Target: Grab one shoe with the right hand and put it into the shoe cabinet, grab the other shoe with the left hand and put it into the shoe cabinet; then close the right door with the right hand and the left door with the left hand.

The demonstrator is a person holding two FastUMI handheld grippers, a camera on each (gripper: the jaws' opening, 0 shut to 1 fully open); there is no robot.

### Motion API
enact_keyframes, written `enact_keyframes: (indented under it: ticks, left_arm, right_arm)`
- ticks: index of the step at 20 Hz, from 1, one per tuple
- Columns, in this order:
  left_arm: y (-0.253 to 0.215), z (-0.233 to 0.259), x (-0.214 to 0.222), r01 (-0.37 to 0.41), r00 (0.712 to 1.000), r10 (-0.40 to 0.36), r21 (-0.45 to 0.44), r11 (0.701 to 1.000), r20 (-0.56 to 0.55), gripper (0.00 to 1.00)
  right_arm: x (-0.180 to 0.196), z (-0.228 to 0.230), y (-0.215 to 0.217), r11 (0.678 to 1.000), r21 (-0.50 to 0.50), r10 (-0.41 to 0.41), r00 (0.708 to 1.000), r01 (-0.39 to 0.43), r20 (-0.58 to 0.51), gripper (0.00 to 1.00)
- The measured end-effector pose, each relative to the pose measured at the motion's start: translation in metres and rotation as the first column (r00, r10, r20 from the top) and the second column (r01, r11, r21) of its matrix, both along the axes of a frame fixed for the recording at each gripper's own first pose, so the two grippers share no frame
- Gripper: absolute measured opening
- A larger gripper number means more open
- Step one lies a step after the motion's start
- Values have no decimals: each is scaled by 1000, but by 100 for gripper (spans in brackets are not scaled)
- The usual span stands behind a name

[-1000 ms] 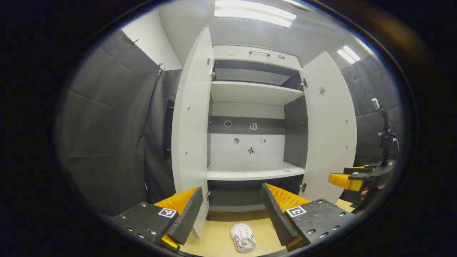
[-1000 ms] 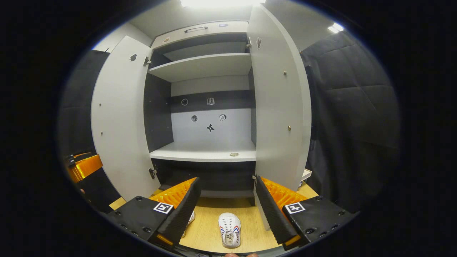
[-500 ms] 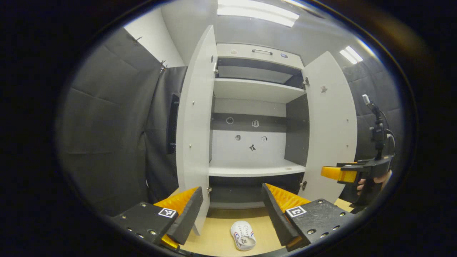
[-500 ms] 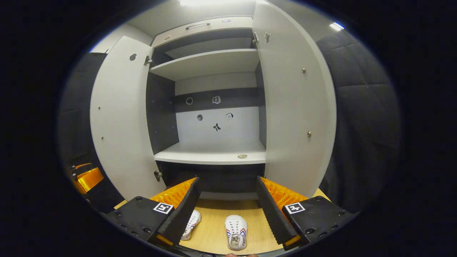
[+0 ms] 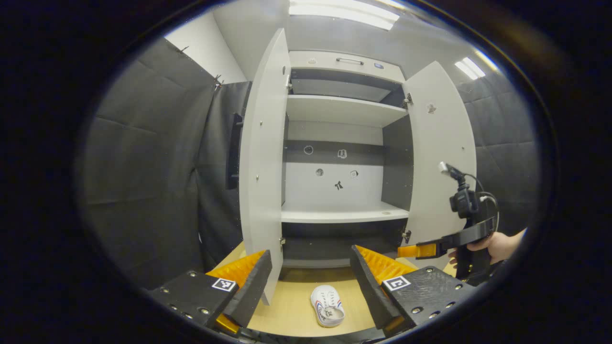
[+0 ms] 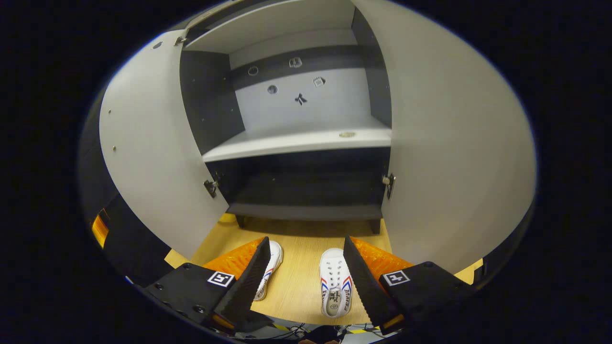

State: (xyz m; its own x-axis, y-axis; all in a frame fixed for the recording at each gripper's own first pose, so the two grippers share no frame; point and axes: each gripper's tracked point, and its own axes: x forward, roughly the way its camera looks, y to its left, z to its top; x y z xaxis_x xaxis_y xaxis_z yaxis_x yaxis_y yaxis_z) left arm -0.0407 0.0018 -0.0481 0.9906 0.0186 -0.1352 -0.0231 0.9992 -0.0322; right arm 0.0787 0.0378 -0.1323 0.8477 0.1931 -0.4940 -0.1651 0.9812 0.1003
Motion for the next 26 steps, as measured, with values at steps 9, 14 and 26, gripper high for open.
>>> enact_keyframes:
  ticks: [9, 14, 26]
  left_arm:
    - [-8, -30, -8, 2, 997, -5, -27, 1000, -79, 95]
    - [-5, -43, -13, -20, 993, 15, -42, 999, -118, 95]
    - [-3, -30, -14, -53, 995, 47, -62, 997, -91, 95]
  right_arm:
    - [26, -139, 0, 993, -110, 31, 985, -51, -172, 95]
    - [37, -187, -4, 993, -117, -20, 967, -10, -253, 96]
    - [39, -225, -21, 915, -401, -73, 967, -32, -245, 32]
